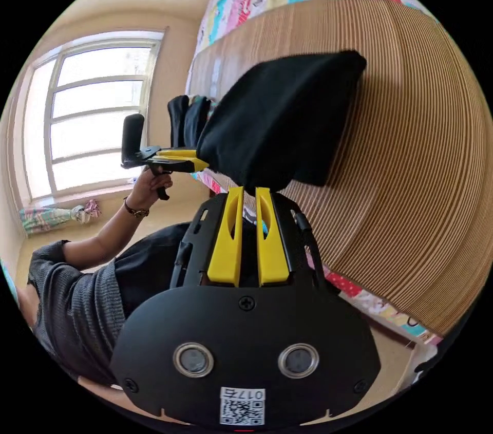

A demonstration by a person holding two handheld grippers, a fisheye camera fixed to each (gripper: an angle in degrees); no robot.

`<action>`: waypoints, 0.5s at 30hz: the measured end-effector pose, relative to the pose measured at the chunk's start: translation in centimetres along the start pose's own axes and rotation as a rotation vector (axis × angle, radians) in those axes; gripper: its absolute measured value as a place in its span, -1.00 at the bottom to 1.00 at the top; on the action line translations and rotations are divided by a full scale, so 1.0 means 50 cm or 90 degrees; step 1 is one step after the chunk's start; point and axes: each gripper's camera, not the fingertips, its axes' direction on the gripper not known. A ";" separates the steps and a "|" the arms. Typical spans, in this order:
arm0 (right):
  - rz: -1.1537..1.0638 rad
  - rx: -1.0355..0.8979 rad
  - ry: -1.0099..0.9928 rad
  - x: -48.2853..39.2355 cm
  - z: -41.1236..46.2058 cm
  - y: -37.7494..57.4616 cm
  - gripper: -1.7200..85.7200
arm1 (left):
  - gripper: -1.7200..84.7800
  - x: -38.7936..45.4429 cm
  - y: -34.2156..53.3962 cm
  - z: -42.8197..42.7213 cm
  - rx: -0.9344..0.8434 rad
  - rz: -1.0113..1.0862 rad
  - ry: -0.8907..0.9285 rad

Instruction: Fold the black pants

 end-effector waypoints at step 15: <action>0.163 0.158 -0.097 0.084 -0.057 -0.047 -0.54 | -0.46 -0.221 -0.325 -0.069 0.162 -0.106 0.109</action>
